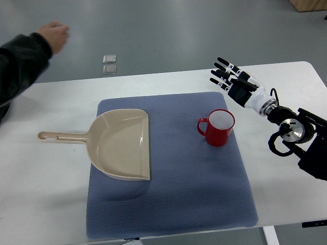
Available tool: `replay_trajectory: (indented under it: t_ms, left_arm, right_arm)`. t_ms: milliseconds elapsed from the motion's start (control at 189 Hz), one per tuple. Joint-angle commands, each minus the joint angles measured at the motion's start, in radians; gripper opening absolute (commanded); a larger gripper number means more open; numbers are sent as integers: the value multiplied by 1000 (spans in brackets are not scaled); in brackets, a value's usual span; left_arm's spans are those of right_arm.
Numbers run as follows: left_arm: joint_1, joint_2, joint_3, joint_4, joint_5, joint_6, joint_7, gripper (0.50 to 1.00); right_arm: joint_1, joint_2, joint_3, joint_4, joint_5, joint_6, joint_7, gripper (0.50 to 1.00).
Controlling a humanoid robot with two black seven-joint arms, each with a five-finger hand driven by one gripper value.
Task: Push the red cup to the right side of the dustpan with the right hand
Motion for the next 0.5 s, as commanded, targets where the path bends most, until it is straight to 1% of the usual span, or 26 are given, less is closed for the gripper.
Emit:
replay_trajectory:
  t_ms: [0,180,312,375,497]
  left_arm:
    - [0,0,0,0,0,0,0,1000]
    - [0,0,0,0,0,0,0,1000]
    - [0,0,-2,2,-1,0,0,1000]
    - [0,0,-2,2,-1,0,0,1000]
    - [0,0,-2,2,-1,0,0,1000]
  right_arm:
    - [2,-2,0,0,-1,2,-1,932]
    - [3,-2,3,0,-22,5,-1,932]
    - [3,-3,1,3,-41,34,-1,932]
    - [3,-12,1,6,-67,71,-1,932]
    - [2,-69,5,20,-170,172,2,932]
